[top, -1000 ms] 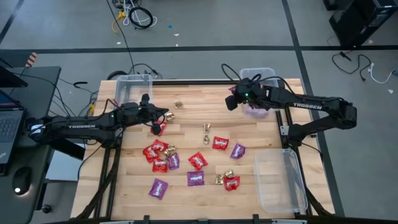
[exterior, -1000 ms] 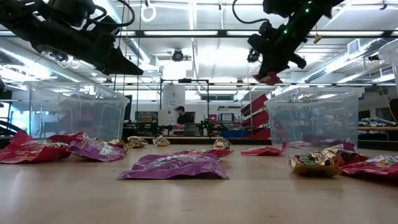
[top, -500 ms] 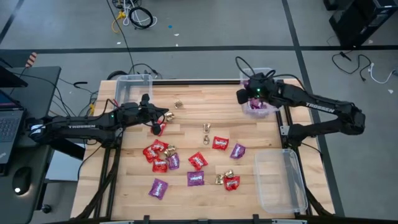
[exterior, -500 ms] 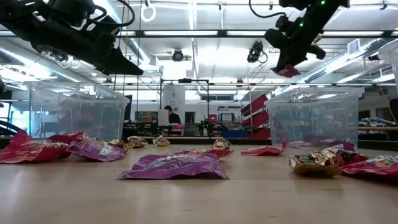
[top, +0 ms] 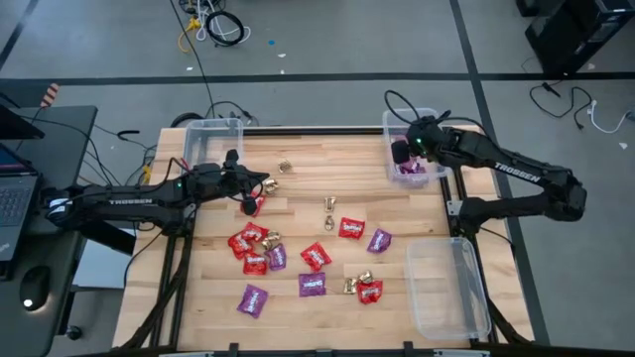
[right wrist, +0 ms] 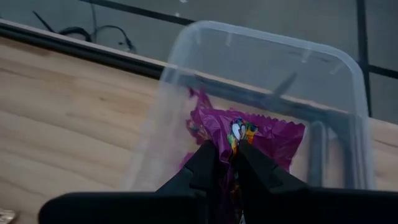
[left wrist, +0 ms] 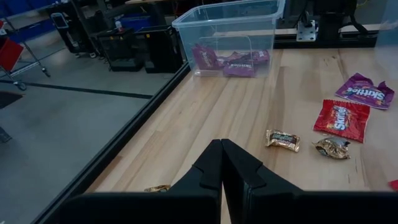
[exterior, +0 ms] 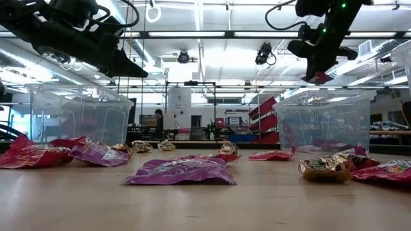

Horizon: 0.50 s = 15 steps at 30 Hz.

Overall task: Sort candy
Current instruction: Put the purple candy into the top right transparent bin

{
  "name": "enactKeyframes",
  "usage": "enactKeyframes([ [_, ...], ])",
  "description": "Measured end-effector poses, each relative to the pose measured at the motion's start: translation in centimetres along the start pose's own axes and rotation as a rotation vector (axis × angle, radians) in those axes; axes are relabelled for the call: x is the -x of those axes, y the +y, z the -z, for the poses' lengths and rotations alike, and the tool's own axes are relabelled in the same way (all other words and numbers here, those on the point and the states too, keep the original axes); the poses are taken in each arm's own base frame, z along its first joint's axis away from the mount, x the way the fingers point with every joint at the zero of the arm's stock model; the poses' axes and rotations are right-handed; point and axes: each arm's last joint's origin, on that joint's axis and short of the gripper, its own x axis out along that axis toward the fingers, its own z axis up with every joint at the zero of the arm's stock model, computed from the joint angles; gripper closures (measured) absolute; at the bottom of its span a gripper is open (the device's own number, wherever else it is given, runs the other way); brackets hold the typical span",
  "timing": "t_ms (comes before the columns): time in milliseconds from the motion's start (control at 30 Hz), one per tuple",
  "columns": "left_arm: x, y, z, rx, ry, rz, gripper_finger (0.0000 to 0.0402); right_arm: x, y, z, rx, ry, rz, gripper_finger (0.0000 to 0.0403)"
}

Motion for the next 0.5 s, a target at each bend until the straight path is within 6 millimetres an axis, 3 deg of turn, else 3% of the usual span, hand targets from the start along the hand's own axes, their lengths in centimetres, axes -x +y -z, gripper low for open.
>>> enactKeyframes([
  [500,0.0,0.0,0.0,0.0,0.0,0.0,0.0393,-0.5,-1.3,-0.1,-0.018,0.051,0.065,0.0355],
])
